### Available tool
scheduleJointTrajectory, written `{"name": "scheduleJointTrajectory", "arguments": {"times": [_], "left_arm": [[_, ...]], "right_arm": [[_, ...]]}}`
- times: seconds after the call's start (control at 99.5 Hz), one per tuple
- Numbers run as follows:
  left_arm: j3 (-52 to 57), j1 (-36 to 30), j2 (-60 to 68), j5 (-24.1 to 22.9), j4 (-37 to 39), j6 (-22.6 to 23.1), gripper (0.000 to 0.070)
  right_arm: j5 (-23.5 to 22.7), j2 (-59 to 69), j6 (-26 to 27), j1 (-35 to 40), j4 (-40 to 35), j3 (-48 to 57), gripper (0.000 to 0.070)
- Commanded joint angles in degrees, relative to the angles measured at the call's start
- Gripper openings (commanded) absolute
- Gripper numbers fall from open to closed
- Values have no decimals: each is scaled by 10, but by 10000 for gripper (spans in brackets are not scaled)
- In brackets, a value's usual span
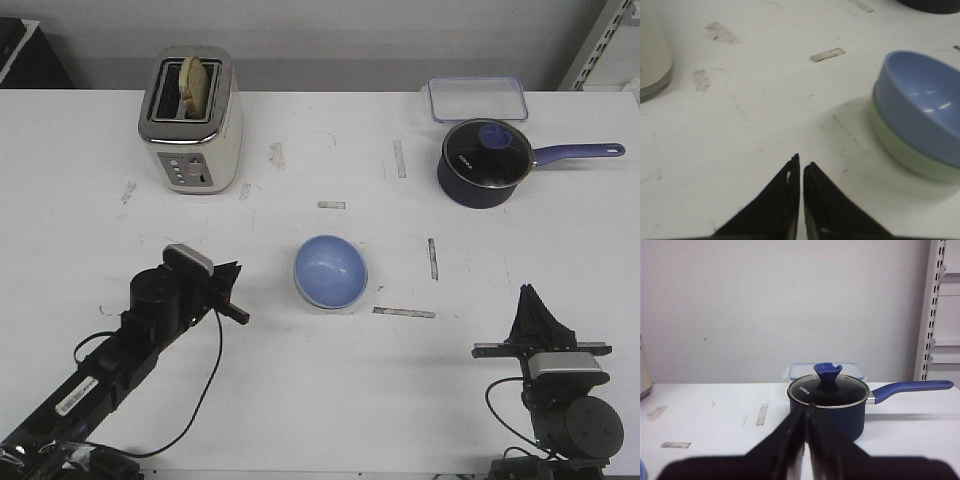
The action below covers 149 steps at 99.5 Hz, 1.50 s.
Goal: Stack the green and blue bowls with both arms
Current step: 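Open the left gripper and retract it back to rest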
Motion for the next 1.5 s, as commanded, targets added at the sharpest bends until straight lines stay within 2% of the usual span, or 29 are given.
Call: {"name": "scheduleJointTrajectory", "arguments": {"times": [0.0,0.251,0.392,0.473,0.633,1.106,1.197,1.287,1.488], "left_arm": [[-17,14,-31,-1,9,3,0],[-101,100,-173,-1,13,-4,0],[-144,147,-253,-1,17,-60,0],[-164,163,-289,-1,15,-74,0],[-175,172,-350,-1,-13,-73,1],[-175,172,-444,-1,-14,-74,3],[-175,172,-453,-52,-16,-73,3],[-178,173,-459,-91,-16,-43,3],[-224,188,-498,-94,-6,-19,3]], "right_arm": [[0,-3,-3,0,4,1,2],[0,-3,-3,0,4,1,2],[0,-3,-3,0,4,1,2],[0,-3,-3,0,4,1,2],[0,-3,-3,0,4,1,2],[0,-3,-3,0,4,1,1],[0,-3,-3,0,4,1,2],[0,-3,-3,0,4,1,2],[0,-3,-3,0,4,1,2]]}}
